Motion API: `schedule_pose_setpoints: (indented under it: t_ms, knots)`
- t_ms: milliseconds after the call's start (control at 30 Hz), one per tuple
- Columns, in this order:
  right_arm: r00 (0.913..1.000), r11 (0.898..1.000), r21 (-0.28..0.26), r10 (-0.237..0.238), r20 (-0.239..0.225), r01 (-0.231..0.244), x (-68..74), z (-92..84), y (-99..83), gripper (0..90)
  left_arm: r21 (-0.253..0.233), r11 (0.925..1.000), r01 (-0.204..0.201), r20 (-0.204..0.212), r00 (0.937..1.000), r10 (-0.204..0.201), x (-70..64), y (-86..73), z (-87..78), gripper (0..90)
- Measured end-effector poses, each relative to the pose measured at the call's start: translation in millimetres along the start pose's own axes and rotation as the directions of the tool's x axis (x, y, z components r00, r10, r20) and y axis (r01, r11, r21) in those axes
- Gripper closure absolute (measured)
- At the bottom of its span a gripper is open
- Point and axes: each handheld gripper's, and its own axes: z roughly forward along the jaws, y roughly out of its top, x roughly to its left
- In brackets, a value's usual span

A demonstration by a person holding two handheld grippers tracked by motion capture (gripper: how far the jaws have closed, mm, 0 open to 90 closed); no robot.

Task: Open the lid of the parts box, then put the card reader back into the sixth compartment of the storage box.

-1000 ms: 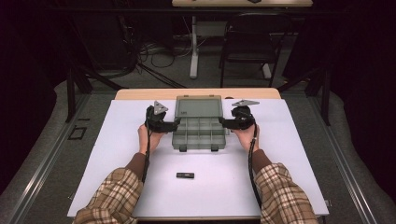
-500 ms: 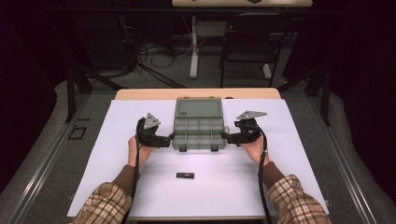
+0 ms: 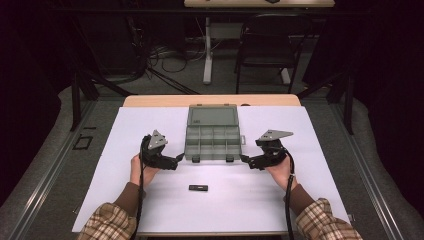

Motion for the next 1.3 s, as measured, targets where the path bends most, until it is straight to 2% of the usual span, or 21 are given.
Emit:
schedule_pose_setpoints:
  t_ms: [167,267,367,467,533,600,733,800,1000,1100,1300]
  knots:
    - [0.9998,1.0,0.0,-0.007,-0.018,0.007,4.1,-6.5,-7.7,4.1,0.013,0.9995,-0.028,0.007,0.9996,0.028,-6.0,-3.2,-5.1,0.6]
    - [0.9999,1.0,0.004,-0.006,-0.01,0.006,5.7,-9.5,-10.8,2.1,0.038,0.9983,-0.044,-0.005,0.999,0.044,-8.5,-3.8,-7.9,0.4]
    - [0.9999,1.0,0.003,0.002,-0.012,-0.002,6.5,-12.3,-14.4,0.1,0.034,0.9985,-0.042,-0.002,0.9991,0.042,-9.5,-3.8,-12.5,0.4]
    - [0.9999,1.0,0.009,-0.008,-0.012,0.009,8.1,-15.8,-17.4,0.0,0.031,0.9988,-0.039,0.003,0.9992,0.039,-11.0,-4.4,-16.2,0.4]
    - [0.9998,1.0,0.015,-0.022,0.003,0.022,9.4,-16.2,-18.6,0.0,0.045,0.9981,-0.042,-0.009,0.9991,0.042,-12.0,-4.7,-17.6,0.4]
    - [0.9998,0.999,0.026,-0.019,0.0,0.019,11.1,-16.7,-19.9,0.0,0.045,0.9984,-0.035,-0.001,0.9994,0.035,-13.2,-5.3,-19.0,0.4]
    - [0.9991,0.999,0.034,-0.042,-0.007,0.042,14.2,-17.6,-21.6,0.0,0.05,0.9975,-0.05,0.008,0.9987,0.05,-15.2,-6.2,-21.4,0.4]
    - [0.999,0.998,0.039,-0.045,-0.001,0.045,15.0,-17.3,-21.8,0.0,0.063,0.9963,-0.057,-0.01,0.9983,0.058,-15.9,-6.4,-21.1,0.4]
    - [0.9987,0.998,0.043,-0.05,-0.006,0.05,16.2,-14.7,-22.0,0.0,0.06,0.9959,-0.068,0.016,0.9976,0.067,-16.1,-4.9,-22.6,0.4]
    - [0.9986,0.998,0.035,-0.052,-0.004,0.053,15.9,-15.2,-21.4,0.0,0.052,0.9953,-0.081,0.044,0.9959,0.079,-16.4,-4.0,-23.3,0.3]
    - [0.999,0.998,0.039,-0.044,-0.011,0.044,15.1,-14.7,-21.7,0.0,0.054,0.9932,-0.103,0.071,0.9926,0.099,-18.9,-2.8,-23.7,0.5]
